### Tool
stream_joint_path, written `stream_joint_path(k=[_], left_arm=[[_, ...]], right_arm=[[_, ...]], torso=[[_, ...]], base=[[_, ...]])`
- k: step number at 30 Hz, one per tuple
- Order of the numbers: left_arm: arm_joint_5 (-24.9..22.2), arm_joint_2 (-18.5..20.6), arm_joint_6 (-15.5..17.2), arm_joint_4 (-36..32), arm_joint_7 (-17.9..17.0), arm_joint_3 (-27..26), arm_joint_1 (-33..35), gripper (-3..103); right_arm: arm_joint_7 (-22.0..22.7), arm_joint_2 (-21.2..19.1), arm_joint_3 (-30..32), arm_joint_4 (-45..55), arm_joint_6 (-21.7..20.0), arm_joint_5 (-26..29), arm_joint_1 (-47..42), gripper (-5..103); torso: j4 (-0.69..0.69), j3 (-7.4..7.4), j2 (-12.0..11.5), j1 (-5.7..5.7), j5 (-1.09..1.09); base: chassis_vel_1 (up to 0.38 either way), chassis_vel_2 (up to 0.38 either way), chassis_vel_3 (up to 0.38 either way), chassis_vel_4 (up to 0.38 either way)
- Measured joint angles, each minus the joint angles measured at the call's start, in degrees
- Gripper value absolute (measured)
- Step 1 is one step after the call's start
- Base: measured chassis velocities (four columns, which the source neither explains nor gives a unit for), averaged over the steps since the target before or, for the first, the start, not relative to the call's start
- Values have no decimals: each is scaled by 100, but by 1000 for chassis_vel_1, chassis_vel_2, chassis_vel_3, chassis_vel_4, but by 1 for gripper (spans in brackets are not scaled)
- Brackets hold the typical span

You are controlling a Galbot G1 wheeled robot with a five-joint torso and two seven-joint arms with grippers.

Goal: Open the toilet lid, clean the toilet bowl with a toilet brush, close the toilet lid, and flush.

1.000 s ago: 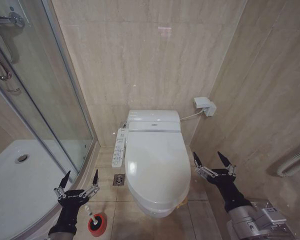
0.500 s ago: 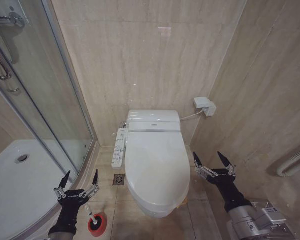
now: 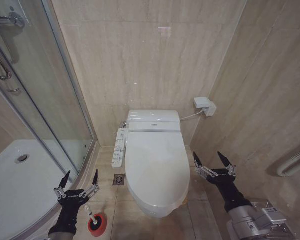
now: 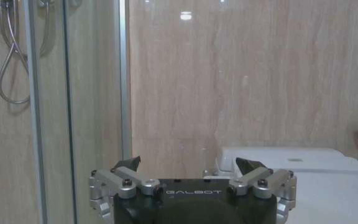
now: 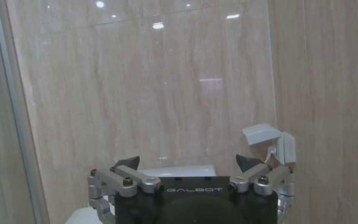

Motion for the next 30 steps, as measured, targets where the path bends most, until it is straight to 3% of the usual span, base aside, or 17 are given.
stream_joint_path(k=[30], left_arm=[[0,0,0,0,0,0,0,100]], right_arm=[[0,0,0,0,0,0,0,100]], torso=[[0,0,0,0,0]], base=[[0,0,0,0]])
